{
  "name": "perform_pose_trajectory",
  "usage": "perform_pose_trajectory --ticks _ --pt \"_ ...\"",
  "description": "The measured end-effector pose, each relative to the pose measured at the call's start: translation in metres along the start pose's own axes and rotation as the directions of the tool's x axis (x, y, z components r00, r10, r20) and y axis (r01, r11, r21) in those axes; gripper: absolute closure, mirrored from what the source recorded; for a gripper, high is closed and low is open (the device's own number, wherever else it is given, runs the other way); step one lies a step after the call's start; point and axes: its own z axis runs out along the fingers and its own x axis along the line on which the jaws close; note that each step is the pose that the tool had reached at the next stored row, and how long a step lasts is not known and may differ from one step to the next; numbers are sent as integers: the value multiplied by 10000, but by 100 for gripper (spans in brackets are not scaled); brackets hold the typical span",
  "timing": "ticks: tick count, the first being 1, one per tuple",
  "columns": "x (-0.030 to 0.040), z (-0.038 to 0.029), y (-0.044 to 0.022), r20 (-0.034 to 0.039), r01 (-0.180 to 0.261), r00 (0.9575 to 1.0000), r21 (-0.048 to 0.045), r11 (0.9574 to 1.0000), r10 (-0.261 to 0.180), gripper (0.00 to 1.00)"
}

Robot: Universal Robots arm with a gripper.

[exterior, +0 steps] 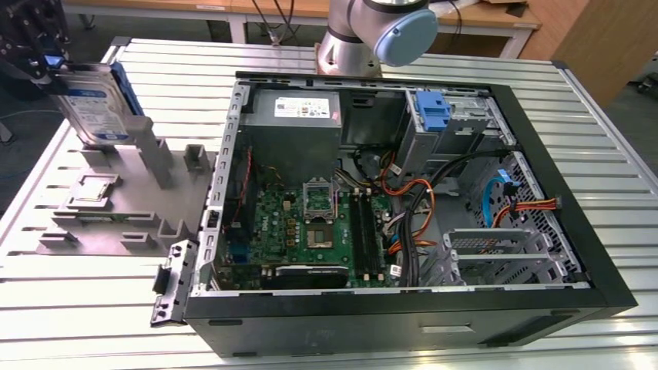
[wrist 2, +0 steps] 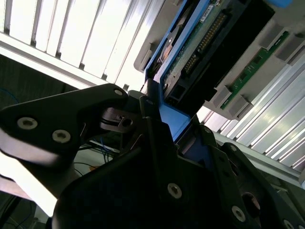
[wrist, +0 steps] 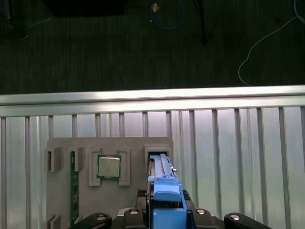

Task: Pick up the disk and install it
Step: 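Pick up the disk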

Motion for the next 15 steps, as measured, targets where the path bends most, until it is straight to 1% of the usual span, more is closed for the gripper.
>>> perform_pose_trajectory --ticks 15 --pt "-4 -123 3 0 0 10000 0 10000 0 64"
